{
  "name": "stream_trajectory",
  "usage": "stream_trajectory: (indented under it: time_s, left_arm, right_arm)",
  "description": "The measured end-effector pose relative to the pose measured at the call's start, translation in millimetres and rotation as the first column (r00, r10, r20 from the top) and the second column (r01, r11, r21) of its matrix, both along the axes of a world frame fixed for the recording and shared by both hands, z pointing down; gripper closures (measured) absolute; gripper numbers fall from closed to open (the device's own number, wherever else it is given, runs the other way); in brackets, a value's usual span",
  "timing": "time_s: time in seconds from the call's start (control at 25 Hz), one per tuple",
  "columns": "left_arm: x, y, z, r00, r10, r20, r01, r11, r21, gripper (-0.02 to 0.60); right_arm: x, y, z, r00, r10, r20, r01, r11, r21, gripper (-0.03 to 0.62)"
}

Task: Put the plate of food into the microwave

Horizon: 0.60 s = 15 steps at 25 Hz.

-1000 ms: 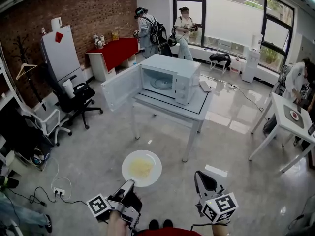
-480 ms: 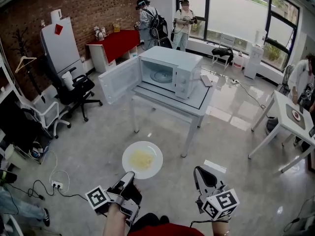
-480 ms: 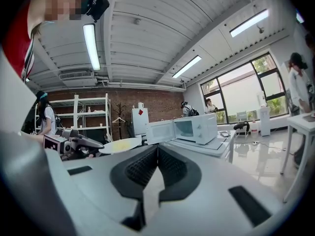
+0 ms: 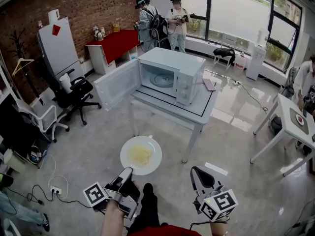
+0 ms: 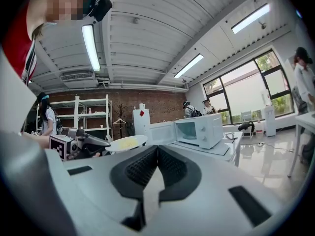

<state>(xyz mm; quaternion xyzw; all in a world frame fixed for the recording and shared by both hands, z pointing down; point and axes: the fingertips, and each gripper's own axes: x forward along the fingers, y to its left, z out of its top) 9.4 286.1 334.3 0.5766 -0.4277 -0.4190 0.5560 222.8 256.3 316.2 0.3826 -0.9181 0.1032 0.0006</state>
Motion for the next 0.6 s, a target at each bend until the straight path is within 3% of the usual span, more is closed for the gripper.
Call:
stream_trajectory:
  time_s: [0.24, 0.6]
  left_arm:
    - [-22.1, -77.7, 13.8, 0.999, 0.037, -0.003, -0.037, 0.999, -0.002, 0.561]
    - [-67.4, -214.6, -1.8, 0.991, 0.132, -0.01, -0.132, 0.991, 0.005, 0.563]
  right_arm:
    - [-30.4, -72.3, 6.5, 1.0, 0.006, -0.003, -0.006, 1.0, 0.004, 0.579]
    - [-107.2, -204.9, -9.9, 1.0, 0.023, -0.001, -0.023, 1.0, -0.001, 0.579]
